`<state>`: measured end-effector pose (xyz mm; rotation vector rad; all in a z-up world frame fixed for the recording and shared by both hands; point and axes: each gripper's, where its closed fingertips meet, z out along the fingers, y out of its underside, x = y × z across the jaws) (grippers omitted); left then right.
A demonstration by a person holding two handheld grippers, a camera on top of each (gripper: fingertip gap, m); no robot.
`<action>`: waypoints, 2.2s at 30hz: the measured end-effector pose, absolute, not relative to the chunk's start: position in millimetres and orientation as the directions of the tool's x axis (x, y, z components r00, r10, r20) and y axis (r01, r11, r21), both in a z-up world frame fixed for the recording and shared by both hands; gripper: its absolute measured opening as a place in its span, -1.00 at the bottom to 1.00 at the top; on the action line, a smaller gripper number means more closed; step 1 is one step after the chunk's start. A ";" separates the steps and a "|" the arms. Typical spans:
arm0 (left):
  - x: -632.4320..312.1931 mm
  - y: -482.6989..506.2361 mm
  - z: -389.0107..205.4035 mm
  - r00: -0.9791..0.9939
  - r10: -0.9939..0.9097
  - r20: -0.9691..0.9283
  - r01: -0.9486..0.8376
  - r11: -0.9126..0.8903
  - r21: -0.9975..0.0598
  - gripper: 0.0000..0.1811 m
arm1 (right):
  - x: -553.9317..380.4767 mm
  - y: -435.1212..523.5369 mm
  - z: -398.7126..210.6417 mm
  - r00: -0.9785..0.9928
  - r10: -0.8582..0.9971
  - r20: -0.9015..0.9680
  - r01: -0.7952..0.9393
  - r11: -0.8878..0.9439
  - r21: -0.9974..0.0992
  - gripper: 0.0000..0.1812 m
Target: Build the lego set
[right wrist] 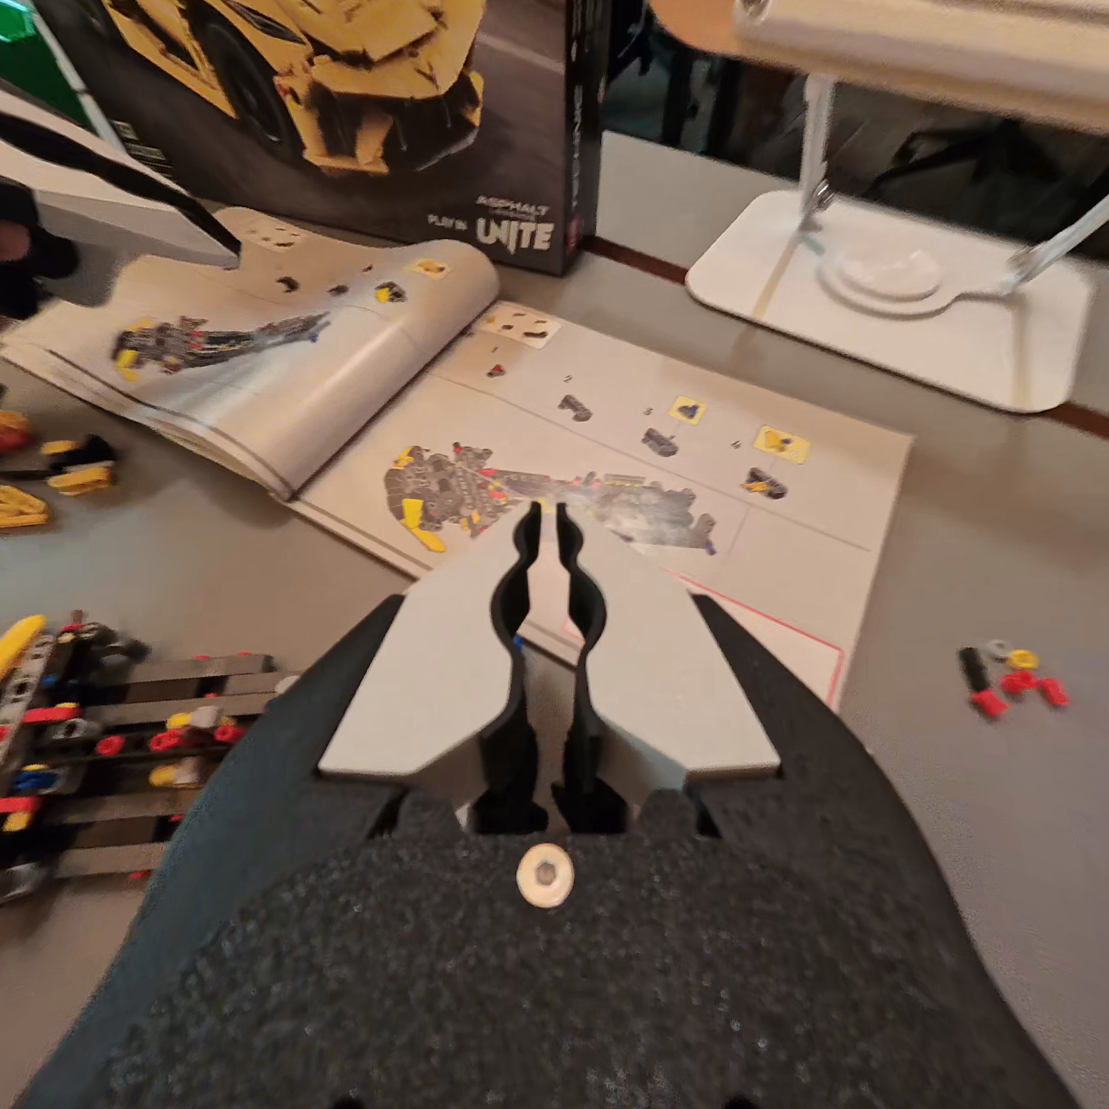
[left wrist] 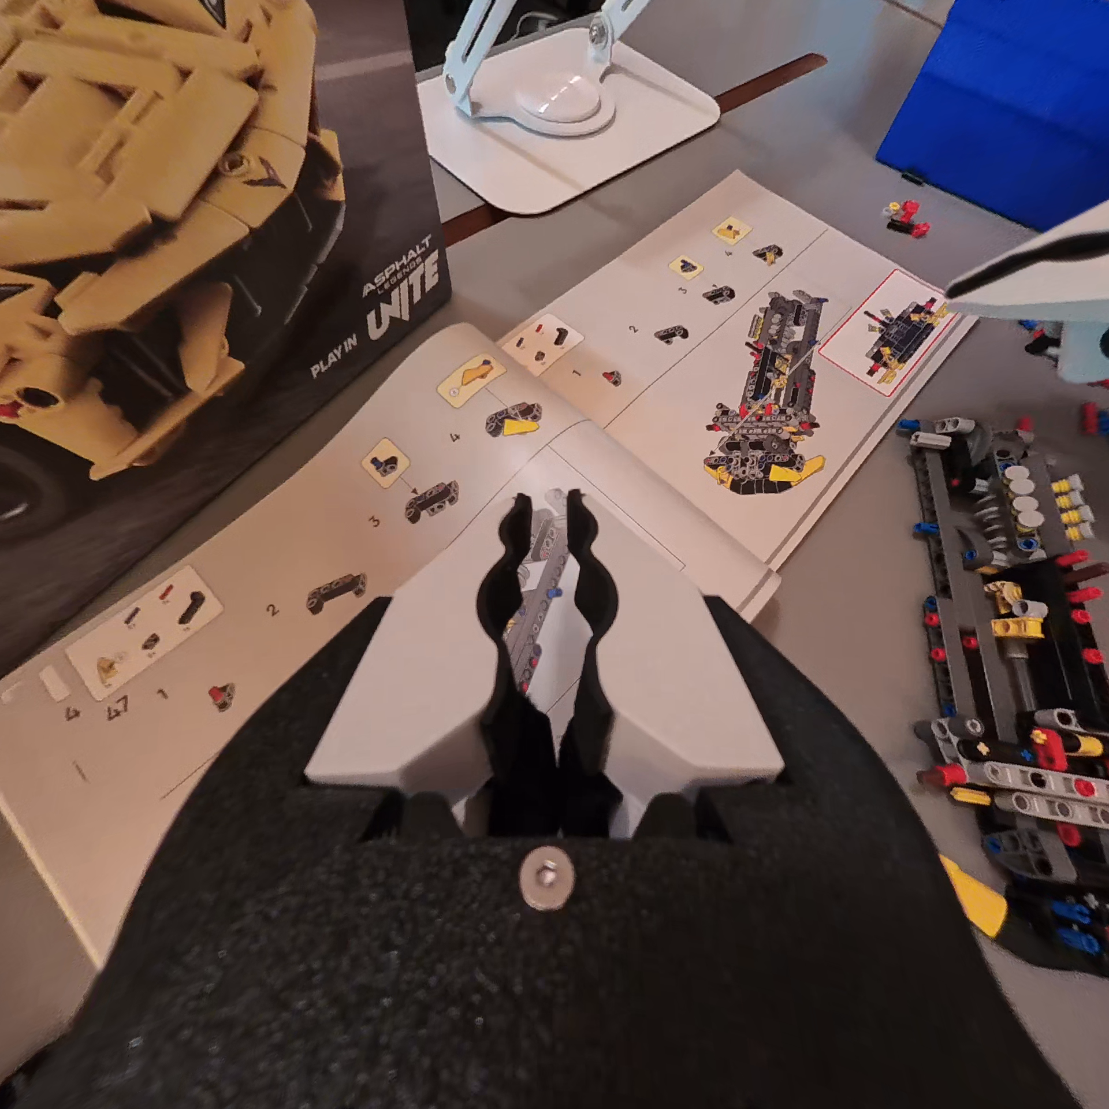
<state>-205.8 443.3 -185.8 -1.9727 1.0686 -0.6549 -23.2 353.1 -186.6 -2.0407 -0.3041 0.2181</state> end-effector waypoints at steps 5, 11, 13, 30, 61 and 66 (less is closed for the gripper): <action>-202.2 429.9 -178.6 0.453 -0.891 0.023 -0.497 -0.274 -0.823 -0.87 | -27.4 354.1 -176.1 0.936 0.321 -0.142 0.012 -0.434 -0.901 -0.94; -214.7 396.9 -154.1 0.347 -0.937 0.027 -0.553 -0.228 -0.801 -0.69 | -25.2 355.1 -174.7 0.937 0.324 -0.130 0.017 -0.416 -0.909 -0.94; -235.8 384.2 -147.0 0.360 -0.933 0.002 -0.568 -0.221 -0.793 -0.67 | -24.5 354.8 -174.9 0.940 0.321 -0.116 0.028 -0.412 -0.911 -0.93; -402.6 241.7 -206.5 0.569 -0.820 -0.065 -0.662 -0.410 -0.628 -0.44 | -37.8 353.4 -176.5 0.933 0.350 -0.085 0.068 -0.403 -0.913 -0.93; -398.7 259.8 -228.4 0.452 -0.891 -0.027 -0.705 -0.339 -0.622 -0.77 | -34.3 353.3 -182.2 0.937 0.344 -0.054 0.099 -0.413 -0.905 -0.93; -378.3 263.1 -225.2 0.437 -0.899 0.033 -0.676 -0.352 -0.647 -0.77 | -31.3 353.4 -182.3 0.940 0.337 -0.057 0.094 -0.414 -0.905 -0.93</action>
